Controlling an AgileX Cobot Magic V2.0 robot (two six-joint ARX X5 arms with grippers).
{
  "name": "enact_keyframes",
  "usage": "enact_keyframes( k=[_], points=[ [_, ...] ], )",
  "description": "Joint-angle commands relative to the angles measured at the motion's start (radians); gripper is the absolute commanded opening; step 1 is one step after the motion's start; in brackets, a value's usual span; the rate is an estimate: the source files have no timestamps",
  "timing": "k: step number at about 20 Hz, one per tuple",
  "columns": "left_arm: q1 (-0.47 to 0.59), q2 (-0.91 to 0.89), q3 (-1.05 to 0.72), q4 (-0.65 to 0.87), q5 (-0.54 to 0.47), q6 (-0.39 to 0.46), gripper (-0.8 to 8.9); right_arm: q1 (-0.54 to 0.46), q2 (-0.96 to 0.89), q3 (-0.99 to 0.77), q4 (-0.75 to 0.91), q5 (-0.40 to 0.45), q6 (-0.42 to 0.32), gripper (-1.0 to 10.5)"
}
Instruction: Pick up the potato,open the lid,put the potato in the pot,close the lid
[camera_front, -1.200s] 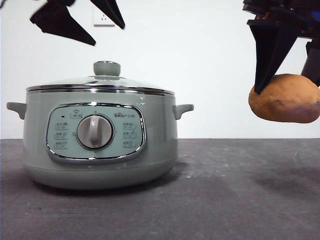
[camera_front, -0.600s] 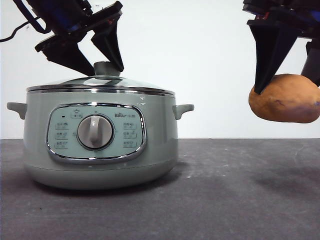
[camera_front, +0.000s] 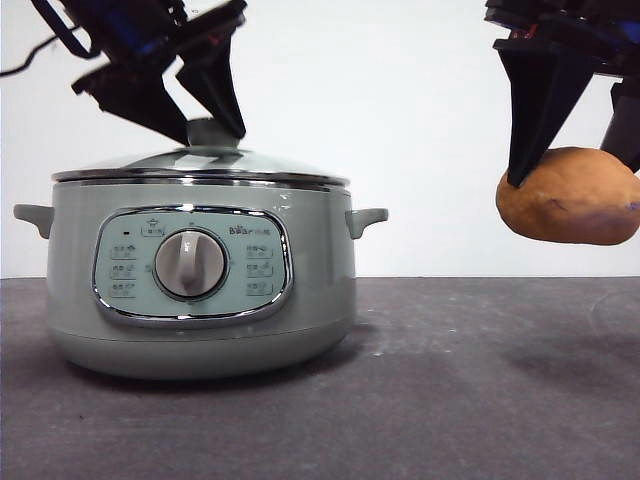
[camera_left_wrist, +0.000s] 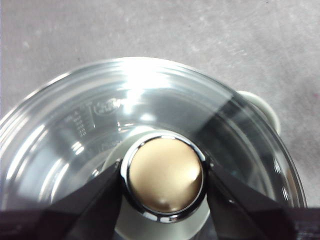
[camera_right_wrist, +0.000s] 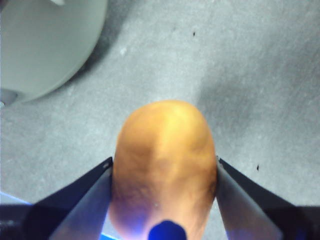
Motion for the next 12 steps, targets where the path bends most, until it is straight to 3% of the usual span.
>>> enact_keyframes(
  k=[1, 6, 12],
  points=[
    [-0.005, -0.089, 0.042, 0.009, -0.004, 0.030, -0.09, 0.000, -0.002, 0.001, 0.019, -0.001, 0.009, 0.0],
    [-0.005, -0.276, 0.095, -0.087, -0.070, 0.079, -0.09, 0.002, -0.002, 0.029, 0.082, -0.007, 0.008, 0.0],
    [-0.004, -0.546, 0.099, -0.232, -0.172, 0.098, -0.09, 0.057, 0.054, 0.196, 0.146, -0.009, -0.021, 0.0]
  ],
)
